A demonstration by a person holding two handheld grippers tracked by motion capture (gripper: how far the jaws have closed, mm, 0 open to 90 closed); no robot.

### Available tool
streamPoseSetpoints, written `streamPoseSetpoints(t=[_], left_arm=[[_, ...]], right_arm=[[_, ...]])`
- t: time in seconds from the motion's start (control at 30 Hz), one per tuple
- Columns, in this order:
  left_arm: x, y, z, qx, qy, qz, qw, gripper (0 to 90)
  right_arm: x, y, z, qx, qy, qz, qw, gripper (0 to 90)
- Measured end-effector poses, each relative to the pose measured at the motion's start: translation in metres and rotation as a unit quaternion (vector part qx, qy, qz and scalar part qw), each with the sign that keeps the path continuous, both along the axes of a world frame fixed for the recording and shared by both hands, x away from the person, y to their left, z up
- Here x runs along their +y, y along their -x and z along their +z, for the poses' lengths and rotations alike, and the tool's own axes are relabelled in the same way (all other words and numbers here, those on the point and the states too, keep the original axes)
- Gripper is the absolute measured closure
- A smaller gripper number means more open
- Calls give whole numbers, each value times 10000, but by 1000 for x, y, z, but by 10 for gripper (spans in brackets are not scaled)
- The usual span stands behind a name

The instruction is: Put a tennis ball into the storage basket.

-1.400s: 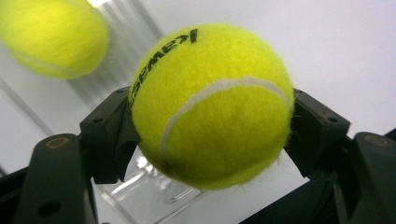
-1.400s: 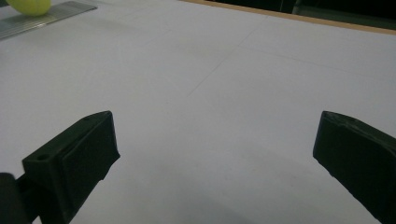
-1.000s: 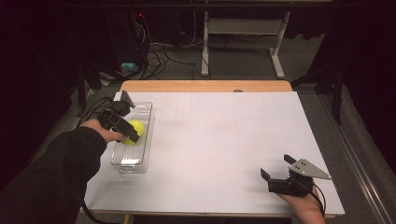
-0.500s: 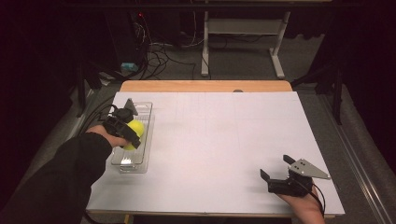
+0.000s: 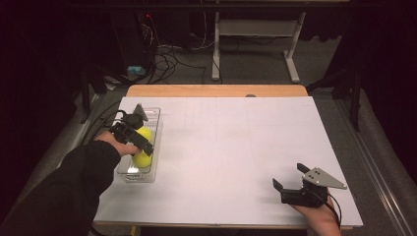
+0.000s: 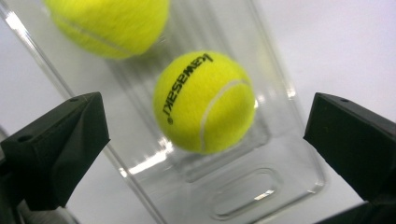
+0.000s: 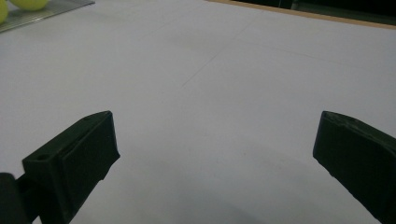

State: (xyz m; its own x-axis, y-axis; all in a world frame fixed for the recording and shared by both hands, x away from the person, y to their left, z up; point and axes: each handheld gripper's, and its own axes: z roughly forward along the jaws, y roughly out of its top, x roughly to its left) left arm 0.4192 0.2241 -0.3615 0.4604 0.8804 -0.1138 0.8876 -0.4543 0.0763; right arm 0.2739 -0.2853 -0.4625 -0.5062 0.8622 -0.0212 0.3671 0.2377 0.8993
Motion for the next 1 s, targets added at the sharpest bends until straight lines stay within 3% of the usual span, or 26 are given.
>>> streamPoseSetpoints(t=[0.4,0.63,1.0], left_arm=[[-37,8,11,-158,130,-463,9987,7],[-73,9,4,-216,34,-760,9969,7],[-121,11,-6,-166,120,-1154,9931,6]], right_arm=[[0,1,1,-13,-17,4,10000,0],[1,1,0,-7,-2,36,10000,0],[2,1,1,-13,-9,58,10000,0]])
